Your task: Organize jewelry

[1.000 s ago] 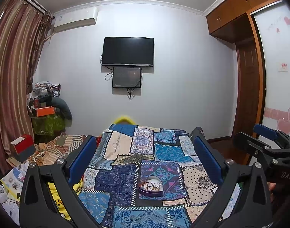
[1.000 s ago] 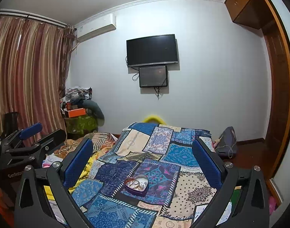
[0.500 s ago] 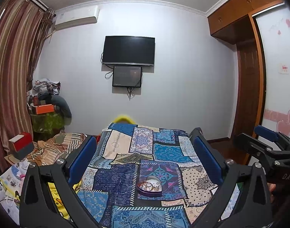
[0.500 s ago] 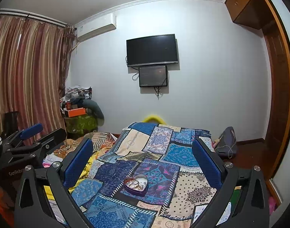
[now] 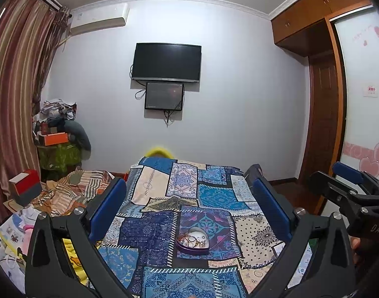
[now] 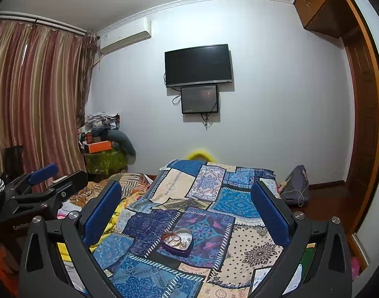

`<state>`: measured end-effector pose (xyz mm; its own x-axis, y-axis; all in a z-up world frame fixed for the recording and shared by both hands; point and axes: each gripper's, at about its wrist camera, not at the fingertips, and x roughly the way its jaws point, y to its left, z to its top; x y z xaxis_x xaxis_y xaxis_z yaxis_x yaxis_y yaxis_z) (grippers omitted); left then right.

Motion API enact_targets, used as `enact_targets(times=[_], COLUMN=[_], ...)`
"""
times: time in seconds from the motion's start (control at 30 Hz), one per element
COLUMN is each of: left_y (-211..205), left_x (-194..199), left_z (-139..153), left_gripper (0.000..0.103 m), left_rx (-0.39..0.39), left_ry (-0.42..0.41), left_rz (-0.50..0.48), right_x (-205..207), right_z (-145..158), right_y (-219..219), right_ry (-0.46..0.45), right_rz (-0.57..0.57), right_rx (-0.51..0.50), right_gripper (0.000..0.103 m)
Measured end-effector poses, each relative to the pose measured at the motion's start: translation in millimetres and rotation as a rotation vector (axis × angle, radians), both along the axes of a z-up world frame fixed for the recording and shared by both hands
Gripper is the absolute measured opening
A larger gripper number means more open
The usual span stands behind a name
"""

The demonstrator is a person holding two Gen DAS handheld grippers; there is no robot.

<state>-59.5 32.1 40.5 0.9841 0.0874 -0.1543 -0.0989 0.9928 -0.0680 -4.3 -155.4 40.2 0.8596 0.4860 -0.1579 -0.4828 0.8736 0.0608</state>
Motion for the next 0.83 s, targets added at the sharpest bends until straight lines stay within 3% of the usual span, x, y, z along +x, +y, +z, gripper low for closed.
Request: enact_targets(times=[0.83], left_y=[7.1], left_x=[10.0], left_z=[-8.0], left_gripper=[0.102], left_rx=[-0.026], left_ry=[0.022], left_rz=[-0.012], right_x=[10.7], right_z=[-1.8], right_y=[9.1], right_ry=[0.028], right_rz=[-0.002], right_rx=[-0.016], right_gripper=[0.103])
